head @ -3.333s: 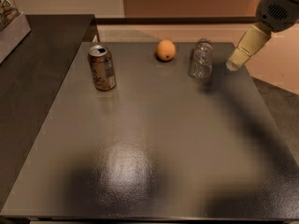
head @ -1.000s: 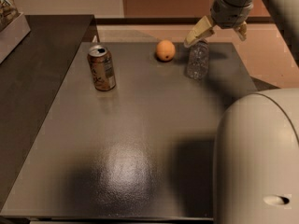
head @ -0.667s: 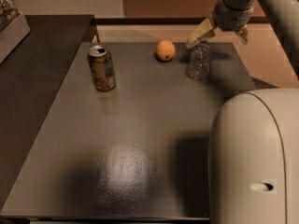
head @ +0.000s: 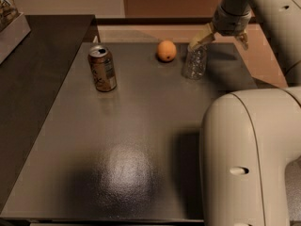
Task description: Place water bottle upright
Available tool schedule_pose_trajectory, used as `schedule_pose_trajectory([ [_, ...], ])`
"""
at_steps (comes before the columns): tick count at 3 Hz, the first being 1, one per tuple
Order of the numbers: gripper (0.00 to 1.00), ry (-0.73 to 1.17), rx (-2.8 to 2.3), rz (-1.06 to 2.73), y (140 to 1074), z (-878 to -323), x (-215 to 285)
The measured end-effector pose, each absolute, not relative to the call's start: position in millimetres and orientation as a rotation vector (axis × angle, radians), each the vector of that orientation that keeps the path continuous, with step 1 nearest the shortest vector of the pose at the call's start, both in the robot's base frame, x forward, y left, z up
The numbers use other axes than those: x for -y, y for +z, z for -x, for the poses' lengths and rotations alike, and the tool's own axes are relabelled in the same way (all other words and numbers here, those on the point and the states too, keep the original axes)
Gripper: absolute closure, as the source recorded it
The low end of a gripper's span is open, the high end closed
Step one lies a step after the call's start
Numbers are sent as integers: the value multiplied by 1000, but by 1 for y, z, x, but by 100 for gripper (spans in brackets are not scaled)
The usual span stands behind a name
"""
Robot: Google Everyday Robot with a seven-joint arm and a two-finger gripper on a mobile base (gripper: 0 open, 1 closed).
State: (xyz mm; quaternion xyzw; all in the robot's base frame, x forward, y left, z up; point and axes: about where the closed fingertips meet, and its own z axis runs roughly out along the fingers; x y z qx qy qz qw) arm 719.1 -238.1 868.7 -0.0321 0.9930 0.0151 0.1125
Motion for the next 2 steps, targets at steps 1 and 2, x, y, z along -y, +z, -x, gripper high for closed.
schedule_pose_trajectory([
  [1, 0, 32, -2923, 95, 864, -724, 236],
  [2, 0, 23, -2931, 175, 859, -731, 216],
])
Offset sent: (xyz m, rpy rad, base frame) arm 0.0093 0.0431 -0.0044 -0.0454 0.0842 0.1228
